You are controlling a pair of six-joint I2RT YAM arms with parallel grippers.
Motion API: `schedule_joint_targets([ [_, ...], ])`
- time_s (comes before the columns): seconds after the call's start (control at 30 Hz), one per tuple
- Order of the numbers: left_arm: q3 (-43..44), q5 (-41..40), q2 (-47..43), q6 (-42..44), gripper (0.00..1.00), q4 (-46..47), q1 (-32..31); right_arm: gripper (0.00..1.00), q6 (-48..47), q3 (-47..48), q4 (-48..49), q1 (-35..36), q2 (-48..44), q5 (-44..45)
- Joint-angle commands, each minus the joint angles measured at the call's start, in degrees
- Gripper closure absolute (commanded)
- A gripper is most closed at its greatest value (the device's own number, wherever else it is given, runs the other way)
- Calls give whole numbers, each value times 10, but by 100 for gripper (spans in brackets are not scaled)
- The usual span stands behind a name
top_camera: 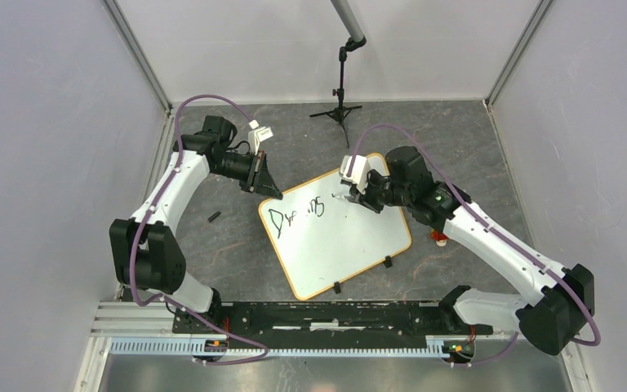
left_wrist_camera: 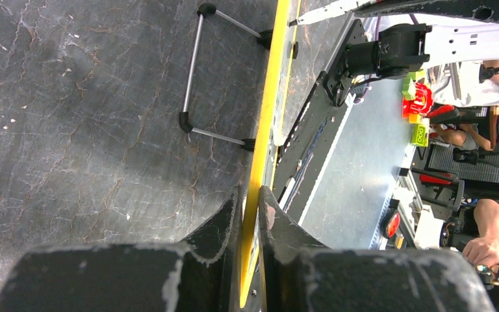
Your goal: Write a sentence on the whiteboard
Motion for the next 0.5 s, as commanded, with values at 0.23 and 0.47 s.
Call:
schedule_joint_targets([
  [0.23,10,-14,5,18,98,1,-12,100,5,-34,-20,1,-16,-15],
  [0.47,10,-14,5,18,98,1,-13,100,17,0,3,1,-6,7],
])
